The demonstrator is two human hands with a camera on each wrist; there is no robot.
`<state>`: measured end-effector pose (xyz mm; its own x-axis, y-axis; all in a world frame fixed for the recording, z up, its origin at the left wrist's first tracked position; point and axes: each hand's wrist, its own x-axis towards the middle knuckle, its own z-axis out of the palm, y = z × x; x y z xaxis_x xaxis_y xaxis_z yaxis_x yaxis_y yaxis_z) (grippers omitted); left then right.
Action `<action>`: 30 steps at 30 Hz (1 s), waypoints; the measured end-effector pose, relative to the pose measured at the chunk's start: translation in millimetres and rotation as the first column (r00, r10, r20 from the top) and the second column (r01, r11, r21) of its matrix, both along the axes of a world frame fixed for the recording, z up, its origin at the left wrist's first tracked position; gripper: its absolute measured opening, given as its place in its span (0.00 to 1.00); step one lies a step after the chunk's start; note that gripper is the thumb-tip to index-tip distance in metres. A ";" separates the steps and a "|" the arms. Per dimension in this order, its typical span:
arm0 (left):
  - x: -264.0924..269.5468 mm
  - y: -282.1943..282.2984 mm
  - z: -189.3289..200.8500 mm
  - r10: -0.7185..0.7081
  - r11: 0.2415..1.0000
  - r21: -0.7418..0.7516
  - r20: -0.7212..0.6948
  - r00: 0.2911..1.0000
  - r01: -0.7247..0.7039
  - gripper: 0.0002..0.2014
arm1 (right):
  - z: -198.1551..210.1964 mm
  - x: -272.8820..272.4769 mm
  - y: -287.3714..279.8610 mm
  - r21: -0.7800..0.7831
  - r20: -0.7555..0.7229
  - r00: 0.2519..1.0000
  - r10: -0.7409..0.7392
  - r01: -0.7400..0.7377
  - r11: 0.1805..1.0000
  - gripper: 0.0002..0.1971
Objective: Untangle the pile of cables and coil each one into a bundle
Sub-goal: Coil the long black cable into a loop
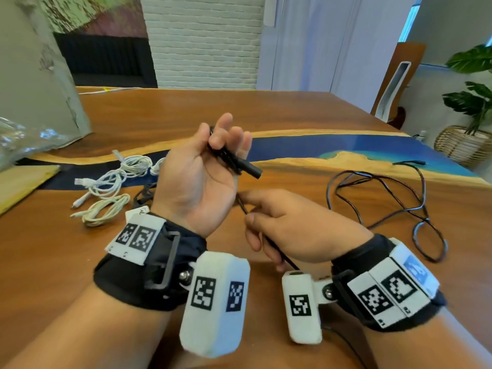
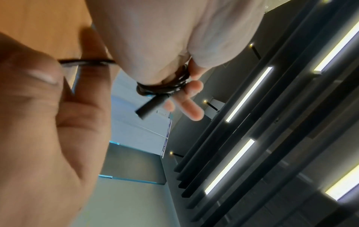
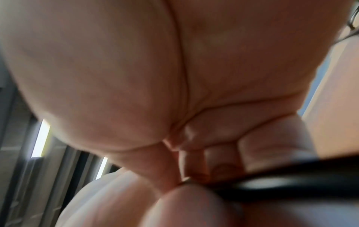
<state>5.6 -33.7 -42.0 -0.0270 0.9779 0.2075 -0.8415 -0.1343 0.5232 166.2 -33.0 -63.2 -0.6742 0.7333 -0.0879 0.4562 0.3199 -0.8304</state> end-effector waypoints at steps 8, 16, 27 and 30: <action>1.0 6.8 -13.7 0.216 0.959 0.063 -0.793 0.569 -0.276 0.12 | 19.9 21.4 4.0 0.325 -0.133 0.982 -0.133 0.170 0.930 0.04; 6.1 -10.2 -10.7 -0.242 0.956 -0.135 -0.861 0.448 0.259 0.28 | 22.2 41.2 14.2 0.365 -0.456 0.876 -0.157 0.345 0.865 0.04; 0.2 -10.9 0.5 -0.339 0.931 0.091 -0.137 0.931 0.353 0.14 | 9.4 26.5 22.3 0.307 -0.226 0.964 -0.138 0.205 0.929 0.15; 3.1 -6.1 -0.8 -0.130 0.989 0.066 -0.065 0.989 0.134 0.13 | 7.9 17.7 17.1 0.283 -0.015 0.997 -0.076 0.077 0.956 0.23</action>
<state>8.7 -39.8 -42.8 0.1155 0.9550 0.2730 -0.8216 -0.0626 0.5666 183.9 -15.9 -55.3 -0.6152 0.7771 0.1330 0.4858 0.5065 -0.7124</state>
